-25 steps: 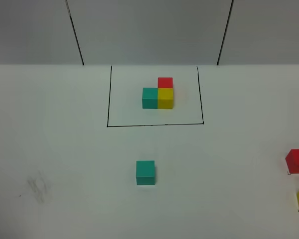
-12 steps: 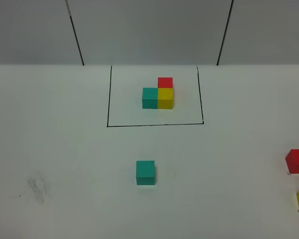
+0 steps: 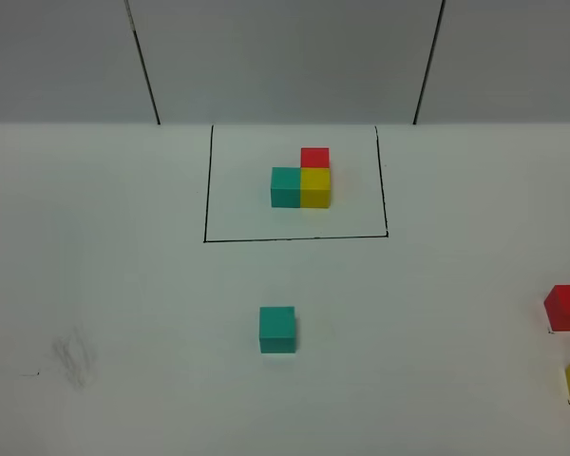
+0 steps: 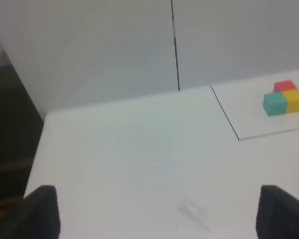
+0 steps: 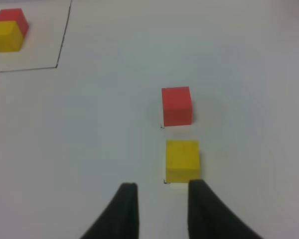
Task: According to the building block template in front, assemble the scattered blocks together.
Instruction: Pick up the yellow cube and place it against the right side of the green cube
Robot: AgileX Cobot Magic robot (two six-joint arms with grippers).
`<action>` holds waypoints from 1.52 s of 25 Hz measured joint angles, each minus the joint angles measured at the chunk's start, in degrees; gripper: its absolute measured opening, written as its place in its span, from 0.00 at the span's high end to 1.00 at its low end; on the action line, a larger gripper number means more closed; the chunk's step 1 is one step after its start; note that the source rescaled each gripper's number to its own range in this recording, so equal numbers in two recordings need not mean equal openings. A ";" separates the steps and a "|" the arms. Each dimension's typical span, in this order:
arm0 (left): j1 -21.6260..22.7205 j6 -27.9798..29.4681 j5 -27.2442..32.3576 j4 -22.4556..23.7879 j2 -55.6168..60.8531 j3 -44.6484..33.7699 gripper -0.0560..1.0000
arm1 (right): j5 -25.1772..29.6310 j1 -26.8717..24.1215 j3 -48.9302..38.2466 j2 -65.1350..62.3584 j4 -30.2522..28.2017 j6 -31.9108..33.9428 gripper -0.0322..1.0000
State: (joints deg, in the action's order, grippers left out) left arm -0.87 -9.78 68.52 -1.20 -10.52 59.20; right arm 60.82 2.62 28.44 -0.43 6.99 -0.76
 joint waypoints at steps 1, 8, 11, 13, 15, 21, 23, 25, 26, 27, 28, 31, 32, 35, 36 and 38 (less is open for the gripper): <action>0.16 0.82 -0.07 -0.13 1.16 -2.93 0.04 | 0.00 0.00 0.00 0.00 0.00 0.00 0.97; 0.47 8.52 -4.42 -0.85 7.89 -18.92 0.04 | 0.00 0.00 0.00 0.00 0.00 0.00 0.97; 0.47 9.78 -5.49 -0.97 9.64 -23.60 0.04 | 0.00 0.00 0.00 0.00 0.00 0.00 0.97; 0.52 10.68 -5.68 -0.97 10.60 -25.95 0.04 | 0.00 0.00 0.00 0.00 0.00 0.00 0.97; 0.52 11.34 -5.78 -1.00 10.77 -27.37 0.04 | 0.00 0.00 0.00 0.00 0.00 0.00 0.97; 0.52 11.79 -6.58 -1.00 10.77 -30.19 0.04 | 0.00 0.00 0.00 0.00 0.00 0.00 0.97; 0.52 11.79 -6.92 -1.00 10.77 -30.27 0.04 | 0.00 0.00 0.00 0.00 0.00 0.00 0.97; 0.52 11.79 -6.97 -1.00 10.77 -30.27 0.04 | 0.00 0.00 0.00 0.00 0.00 0.00 0.97; 0.52 11.79 -6.99 -1.00 10.77 -30.27 0.04 | 0.00 0.00 0.00 0.00 0.00 0.00 0.97; 0.52 11.79 -7.04 -1.00 10.77 -30.27 0.04 | 0.00 0.00 0.00 0.00 0.00 0.00 0.97; 0.52 11.79 -7.11 -1.00 10.77 -30.27 0.04 | 0.00 0.00 0.00 0.00 0.00 0.00 0.97; 0.52 11.79 -7.22 -1.00 10.77 -30.27 0.04 | 0.00 0.00 0.00 0.00 0.00 0.00 0.97; 0.52 11.79 -7.28 -1.00 10.77 -30.27 0.04 | 0.00 0.00 0.00 0.00 0.00 0.00 0.97; 0.52 11.79 -7.28 -1.00 10.77 -30.27 0.04 | 0.00 0.00 0.00 0.00 0.00 0.00 0.97; 0.52 11.79 -7.28 -1.00 10.77 -30.27 0.04 | 0.00 0.00 0.00 0.00 0.00 0.00 0.97; 0.52 11.79 -7.28 -1.00 10.77 -30.27 0.04 | 0.00 0.00 0.00 0.00 0.00 0.00 0.97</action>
State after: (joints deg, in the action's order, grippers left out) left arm -0.36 2.01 61.24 -2.20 0.24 28.93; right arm 60.82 2.62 28.44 -0.43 6.99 -0.76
